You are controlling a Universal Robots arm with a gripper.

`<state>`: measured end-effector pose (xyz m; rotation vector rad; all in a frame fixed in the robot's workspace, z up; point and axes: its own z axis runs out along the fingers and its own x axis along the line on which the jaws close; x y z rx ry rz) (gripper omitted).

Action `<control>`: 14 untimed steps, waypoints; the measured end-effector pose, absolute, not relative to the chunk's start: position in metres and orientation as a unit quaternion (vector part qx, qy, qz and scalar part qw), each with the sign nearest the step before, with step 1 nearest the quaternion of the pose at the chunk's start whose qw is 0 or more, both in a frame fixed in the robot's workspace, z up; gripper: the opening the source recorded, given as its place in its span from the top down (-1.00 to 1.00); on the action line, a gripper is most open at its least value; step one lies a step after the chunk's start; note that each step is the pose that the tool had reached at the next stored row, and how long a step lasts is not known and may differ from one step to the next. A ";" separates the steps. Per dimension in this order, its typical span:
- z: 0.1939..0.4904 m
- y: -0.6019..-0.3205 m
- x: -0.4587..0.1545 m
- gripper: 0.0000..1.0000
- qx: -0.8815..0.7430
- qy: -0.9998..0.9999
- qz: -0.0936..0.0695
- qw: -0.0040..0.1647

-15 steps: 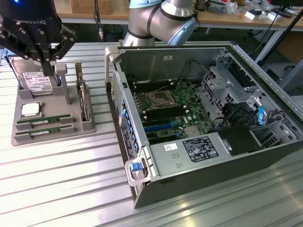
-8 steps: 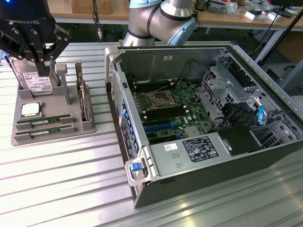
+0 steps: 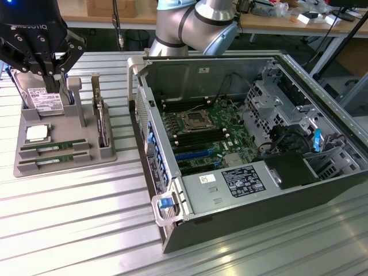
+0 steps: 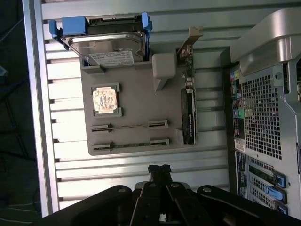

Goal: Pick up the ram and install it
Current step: 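Pick up the ram and move it above insertion slot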

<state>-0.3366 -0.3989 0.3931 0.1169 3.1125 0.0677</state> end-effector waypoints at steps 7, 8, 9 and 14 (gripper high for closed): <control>0.393 -0.399 -0.337 0.79 0.008 1.000 0.022 0.012; 0.393 -0.399 -0.337 0.79 -0.001 1.000 0.022 0.012; 0.393 -0.399 -0.337 0.79 -0.011 1.000 0.022 0.012; 0.393 -0.399 -0.337 0.79 -0.049 0.998 0.023 0.011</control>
